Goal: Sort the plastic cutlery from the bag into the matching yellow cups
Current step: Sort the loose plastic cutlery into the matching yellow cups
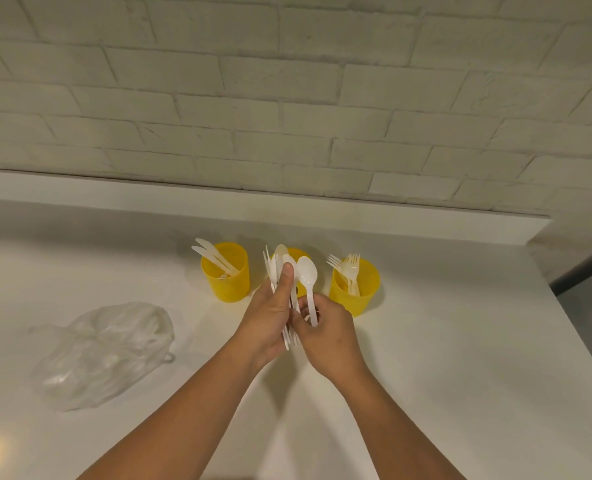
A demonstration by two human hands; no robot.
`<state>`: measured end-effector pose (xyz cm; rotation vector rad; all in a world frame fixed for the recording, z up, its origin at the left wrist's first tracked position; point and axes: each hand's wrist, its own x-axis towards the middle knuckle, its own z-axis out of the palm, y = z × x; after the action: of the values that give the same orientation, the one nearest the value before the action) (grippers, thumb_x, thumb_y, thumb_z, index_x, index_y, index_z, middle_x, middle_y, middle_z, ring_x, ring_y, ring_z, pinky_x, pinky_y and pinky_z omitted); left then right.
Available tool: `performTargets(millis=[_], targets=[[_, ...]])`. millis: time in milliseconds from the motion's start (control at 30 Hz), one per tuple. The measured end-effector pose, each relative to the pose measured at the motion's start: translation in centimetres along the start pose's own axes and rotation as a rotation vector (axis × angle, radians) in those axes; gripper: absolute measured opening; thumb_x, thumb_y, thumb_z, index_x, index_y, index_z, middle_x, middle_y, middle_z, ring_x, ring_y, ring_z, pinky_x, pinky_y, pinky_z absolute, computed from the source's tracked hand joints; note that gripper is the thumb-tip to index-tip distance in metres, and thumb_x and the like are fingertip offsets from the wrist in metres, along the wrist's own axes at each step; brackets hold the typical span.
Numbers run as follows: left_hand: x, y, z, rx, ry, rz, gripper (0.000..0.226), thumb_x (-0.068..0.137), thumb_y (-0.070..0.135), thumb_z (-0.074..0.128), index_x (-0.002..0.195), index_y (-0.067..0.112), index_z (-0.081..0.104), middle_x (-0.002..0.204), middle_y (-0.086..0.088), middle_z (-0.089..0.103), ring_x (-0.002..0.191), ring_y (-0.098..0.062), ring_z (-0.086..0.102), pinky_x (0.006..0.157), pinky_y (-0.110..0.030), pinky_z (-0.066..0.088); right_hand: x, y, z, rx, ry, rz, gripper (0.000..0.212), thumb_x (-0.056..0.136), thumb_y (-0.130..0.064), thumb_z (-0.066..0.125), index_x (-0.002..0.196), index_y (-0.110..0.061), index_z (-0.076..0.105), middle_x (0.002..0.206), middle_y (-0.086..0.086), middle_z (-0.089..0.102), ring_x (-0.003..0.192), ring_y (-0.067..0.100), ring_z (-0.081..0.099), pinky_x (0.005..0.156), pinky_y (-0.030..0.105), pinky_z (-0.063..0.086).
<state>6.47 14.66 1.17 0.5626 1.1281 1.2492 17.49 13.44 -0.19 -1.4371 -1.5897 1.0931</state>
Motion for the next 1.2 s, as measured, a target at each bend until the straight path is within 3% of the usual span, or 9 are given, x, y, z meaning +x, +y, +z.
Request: performTargets(millis=[67,233,367,500,700,867,967,1133,1200], targets=[[0.2,-0.3,0.1,0.036,0.03,0.027,0.062,0.089,0.065,0.052,0.128,0.019,0.066,0.123,-0.015,0.074,0.109,-0.026,0.073,0.092,-0.036,0.059,0.0,0.0,0.3,-0.123,0.008,-0.081,0.015,0.098,-0.017,0.064,0.083,-0.015,0.062,0.072,-0.002,0.066,0.063,0.012,0.058,0.056,0.012,0.042],[0.5,-0.5,0.4,0.07,0.164,-0.045,0.077,0.088,0.081,0.037,0.131,0.023,0.065,0.116,-0.007,0.077,0.109,-0.024,0.073,0.093,-0.038,0.058,0.6,0.0,0.8,-0.277,-0.064,-0.138,0.018,0.099,-0.013,0.059,0.083,-0.019,0.051,0.075,-0.004,0.054,0.057,0.004,0.046,0.054,0.008,0.035],[0.6,0.2,0.6,-0.03,0.244,-0.093,0.061,0.102,0.066,0.034,0.106,0.018,0.071,0.099,-0.004,0.077,0.101,-0.024,0.073,0.083,-0.035,0.056,1.2,0.0,0.8,-0.262,-0.07,-0.161,0.01,0.1,-0.016,0.059,0.091,-0.013,0.06,0.078,-0.005,0.056,0.06,0.003,0.048,0.055,0.006,0.035],[0.8,0.2,-0.2,-0.179,0.192,-0.111,0.037,0.106,0.037,0.04,0.112,0.015,0.069,0.097,-0.01,0.065,0.093,-0.024,0.068,0.078,-0.034,0.054,1.5,0.1,1.1,-0.311,-0.076,-0.189,0.01,0.101,-0.017,0.055,0.092,-0.016,0.053,0.083,-0.003,0.055,0.066,0.008,0.047,0.057,0.008,0.034],[0.1,0.2,-0.7,-0.192,0.233,-0.08,0.031,0.101,0.031,0.045,0.088,0.019,0.071,0.105,-0.012,0.064,0.09,-0.025,0.067,0.08,-0.037,0.052,2.1,0.4,1.7,-0.19,-0.206,-0.119,0.019,0.102,-0.017,0.051,0.115,-0.013,0.064,0.106,0.001,0.071,0.093,0.014,0.064,0.075,0.013,0.046],[-0.4,0.4,-0.7,-0.201,0.267,-0.04,0.032,0.108,0.031,0.04,0.121,0.023,0.069,0.104,-0.004,0.078,0.097,-0.023,0.073,0.081,-0.035,0.057,2.0,0.4,2.9,-0.143,-0.163,-0.078,0.027,0.104,-0.023,0.051,0.129,-0.018,0.061,0.116,-0.003,0.071,0.103,0.015,0.067,0.085,0.024,0.052],[-0.6,0.6,-1.1,-0.176,0.275,-0.008,0.031,0.109,0.03,0.039,0.122,0.022,0.067,0.109,-0.006,0.077,0.103,-0.025,0.073,0.085,-0.036,0.055,2.0,0.5,3.0,-0.08,-0.172,-0.073,0.027,0.103,-0.024,0.051,0.128,-0.021,0.061,0.114,-0.005,0.072,0.102,0.014,0.067,0.085,0.026,0.053],[-0.9,1.4,-2.4,0.003,0.351,0.077,0.025,0.109,0.028,0.041,0.092,0.019,0.057,0.082,0.002,0.05,0.078,-0.014,0.051,0.075,-0.031,0.042,3.6,0.5,1.6,-0.042,-0.173,-0.053,0.01,0.105,-0.029,0.052,0.099,-0.022,0.057,0.082,-0.005,0.062,0.072,0.01,0.058,0.069,0.033,0.05],[-1.0,1.9,-2.7,0.058,0.362,0.089,0.023,0.11,0.028,0.041,0.095,0.02,0.057,0.082,0.007,0.048,0.074,-0.011,0.047,0.071,-0.028,0.04,4.9,-0.5,0.8,-0.075,-0.083,-0.089,0.015,0.107,-0.03,0.047,0.103,-0.018,0.054,0.083,-0.006,0.06,0.072,0.007,0.056,0.068,0.024,0.046]])
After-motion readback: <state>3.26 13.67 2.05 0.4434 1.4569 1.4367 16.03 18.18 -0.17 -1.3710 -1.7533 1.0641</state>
